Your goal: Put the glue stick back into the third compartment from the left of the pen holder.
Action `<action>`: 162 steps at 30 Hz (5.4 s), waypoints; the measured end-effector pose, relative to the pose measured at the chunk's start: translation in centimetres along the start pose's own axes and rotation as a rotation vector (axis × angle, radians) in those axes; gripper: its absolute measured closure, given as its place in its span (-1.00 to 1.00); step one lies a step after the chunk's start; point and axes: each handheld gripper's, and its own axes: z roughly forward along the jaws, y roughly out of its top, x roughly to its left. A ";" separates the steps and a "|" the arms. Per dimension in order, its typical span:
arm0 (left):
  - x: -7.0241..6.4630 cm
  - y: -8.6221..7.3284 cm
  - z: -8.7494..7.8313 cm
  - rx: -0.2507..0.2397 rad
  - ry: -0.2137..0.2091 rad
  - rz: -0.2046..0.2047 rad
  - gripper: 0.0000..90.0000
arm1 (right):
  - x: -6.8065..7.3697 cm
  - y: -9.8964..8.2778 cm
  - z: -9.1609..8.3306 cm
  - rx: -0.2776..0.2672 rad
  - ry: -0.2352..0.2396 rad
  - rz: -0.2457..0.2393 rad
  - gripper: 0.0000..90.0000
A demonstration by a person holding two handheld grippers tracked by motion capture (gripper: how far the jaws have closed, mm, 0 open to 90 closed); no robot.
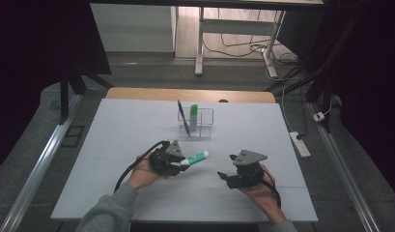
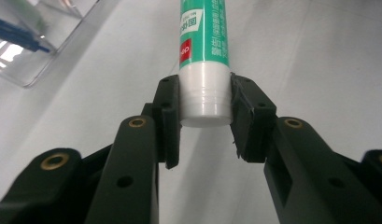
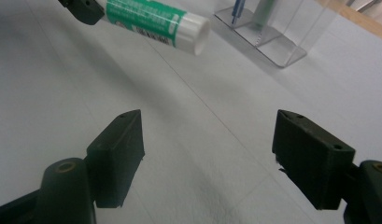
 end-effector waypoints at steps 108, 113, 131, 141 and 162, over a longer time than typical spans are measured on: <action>-0.1 0.4 1.1 -0.321 -0.250 -0.293 0.42 | 3.3 2.1 3.9 0.048 0.059 -0.238 0.40; 0.4 0.2 0.4 -0.322 -0.209 -0.316 0.43 | 2.5 2.1 3.3 0.012 0.060 -0.161 0.15; 1.4 -0.3 -1.3 -0.345 -0.155 -0.341 0.43 | -1.3 -1.4 -0.8 0.000 0.029 0.062 -0.25; 1.7 -0.4 -1.8 -0.353 -0.163 -0.346 0.43 | -2.3 -2.8 -1.8 0.012 -0.004 0.105 -0.31; 2.4 0.2 -3.4 -0.386 -0.138 -0.353 0.42 | -4.0 -5.7 -4.0 0.021 -0.046 0.195 -0.39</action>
